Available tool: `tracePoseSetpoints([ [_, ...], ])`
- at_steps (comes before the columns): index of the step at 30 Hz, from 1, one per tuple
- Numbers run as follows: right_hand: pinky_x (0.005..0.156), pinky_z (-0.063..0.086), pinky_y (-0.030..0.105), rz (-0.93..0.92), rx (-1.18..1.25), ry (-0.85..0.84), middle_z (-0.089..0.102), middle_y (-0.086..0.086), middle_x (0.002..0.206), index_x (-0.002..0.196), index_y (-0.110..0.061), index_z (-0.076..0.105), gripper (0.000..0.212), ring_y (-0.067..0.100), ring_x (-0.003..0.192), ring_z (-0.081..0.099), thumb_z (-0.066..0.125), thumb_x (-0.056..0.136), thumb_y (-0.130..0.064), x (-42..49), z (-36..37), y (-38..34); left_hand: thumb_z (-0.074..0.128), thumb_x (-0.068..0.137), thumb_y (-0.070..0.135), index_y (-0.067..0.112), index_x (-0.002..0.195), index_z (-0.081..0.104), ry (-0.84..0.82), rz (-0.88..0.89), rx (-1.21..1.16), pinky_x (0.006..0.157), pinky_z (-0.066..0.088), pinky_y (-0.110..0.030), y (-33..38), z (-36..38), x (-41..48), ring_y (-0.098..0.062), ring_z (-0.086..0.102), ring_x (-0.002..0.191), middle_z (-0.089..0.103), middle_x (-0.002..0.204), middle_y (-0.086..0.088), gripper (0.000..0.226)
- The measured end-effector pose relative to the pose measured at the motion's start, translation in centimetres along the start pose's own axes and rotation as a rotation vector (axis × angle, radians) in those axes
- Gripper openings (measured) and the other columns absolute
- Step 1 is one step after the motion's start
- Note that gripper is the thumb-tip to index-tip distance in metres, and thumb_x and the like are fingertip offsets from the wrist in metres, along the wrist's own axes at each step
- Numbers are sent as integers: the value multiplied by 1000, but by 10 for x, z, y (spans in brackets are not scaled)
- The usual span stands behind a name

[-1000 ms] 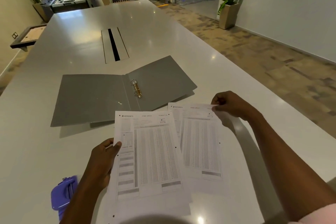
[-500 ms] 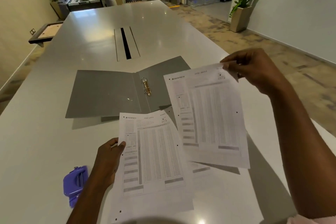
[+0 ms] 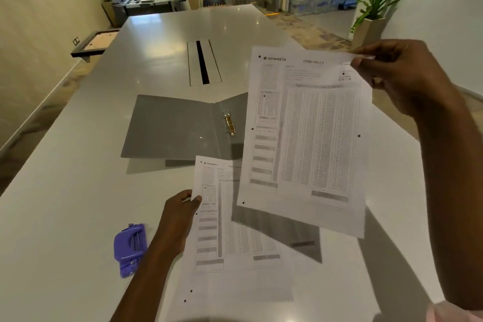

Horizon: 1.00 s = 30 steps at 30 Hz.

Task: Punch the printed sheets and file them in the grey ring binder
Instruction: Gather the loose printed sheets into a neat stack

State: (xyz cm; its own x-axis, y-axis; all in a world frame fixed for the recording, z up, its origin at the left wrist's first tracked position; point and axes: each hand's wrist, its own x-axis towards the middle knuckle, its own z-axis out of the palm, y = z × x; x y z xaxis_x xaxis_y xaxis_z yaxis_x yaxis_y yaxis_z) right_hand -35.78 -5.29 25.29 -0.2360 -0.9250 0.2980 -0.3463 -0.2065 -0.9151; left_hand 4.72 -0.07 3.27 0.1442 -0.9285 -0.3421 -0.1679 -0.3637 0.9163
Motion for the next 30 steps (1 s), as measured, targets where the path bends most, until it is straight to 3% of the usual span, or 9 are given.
tracePoseSetpoints([
  [3, 64, 58, 24, 81, 30, -52, 68, 22, 102, 117, -4, 72, 24, 21, 77, 64, 72, 93, -7, -3, 18, 21, 58, 105, 14, 8, 97, 72, 9, 10, -1, 45, 45, -18, 3, 3, -1, -6, 64, 45, 78, 82, -5, 17],
  [5, 63, 58, 27, 166, 65, -111, 69, 20, 100, 114, -3, 73, 21, 24, 80, 63, 71, 93, -5, -10, 38, 46, 53, 106, 16, 6, 83, 64, 19, -9, 8, 40, 29, -19, 1, 4, 0, -3, 39, 35, 62, 56, 7, 27],
  [7, 69, 59, 37, 270, 88, -163, 70, 22, 103, 117, 3, 71, 24, 28, 85, 65, 70, 94, -3, -23, 62, 74, 49, 108, 17, 8, 80, 64, 9, -11, 2, 47, 32, -21, -1, 4, 0, -5, 44, 44, 59, 52, 11, 33],
  [11, 67, 56, 35, 386, 72, -212, 70, 33, 104, 114, 4, 72, 22, 29, 84, 65, 71, 93, -1, -56, 110, 118, 48, 110, 21, 10, 99, 75, -6, 1, -56, 70, 53, -29, 0, 4, -3, -18, 73, 76, 81, 86, -1, 32],
  [14, 70, 55, 43, 409, 44, -221, 74, 31, 102, 103, -6, 77, 11, 30, 80, 66, 72, 93, -4, -72, 136, 140, 48, 110, 23, 14, 111, 75, -16, 7, -78, 79, 62, -34, 0, 3, -5, -22, 80, 92, 83, 100, -4, 29],
  [19, 56, 50, 27, 345, -31, -186, 78, 14, 88, 95, -15, 79, 8, 25, 73, 69, 73, 92, -10, -81, 164, 158, 53, 108, 25, 8, 104, 72, -39, 31, -67, 70, 62, -34, 1, 1, -9, -27, 77, 81, 79, 90, -11, 26],
  [24, 68, 57, 26, 327, -50, -166, 76, -1, 92, 98, -13, 78, 8, 18, 86, 73, 72, 92, -10, -80, 178, 162, 53, 108, 26, 8, 89, 65, -41, 30, -62, 59, 55, -25, 5, 3, -15, -16, 69, 63, 72, 70, -2, 29],
  [27, 69, 55, 17, 318, -66, -153, 72, -5, 93, 101, -10, 76, 9, 8, 85, 69, 72, 93, -8, -80, 187, 160, 59, 105, 30, 14, 96, 68, -52, 40, -20, 67, 59, -26, 7, 4, -17, -16, 76, 76, 78, 82, 1, 20],
  [30, 67, 55, 14, 281, -75, -134, 70, -9, 90, 104, -11, 76, 12, 9, 82, 67, 73, 93, -10, -82, 191, 160, 62, 103, 24, 34, 97, 63, -35, 46, -27, 88, 61, -37, 10, 7, -22, -15, 75, 93, 76, 99, 8, 12],
])
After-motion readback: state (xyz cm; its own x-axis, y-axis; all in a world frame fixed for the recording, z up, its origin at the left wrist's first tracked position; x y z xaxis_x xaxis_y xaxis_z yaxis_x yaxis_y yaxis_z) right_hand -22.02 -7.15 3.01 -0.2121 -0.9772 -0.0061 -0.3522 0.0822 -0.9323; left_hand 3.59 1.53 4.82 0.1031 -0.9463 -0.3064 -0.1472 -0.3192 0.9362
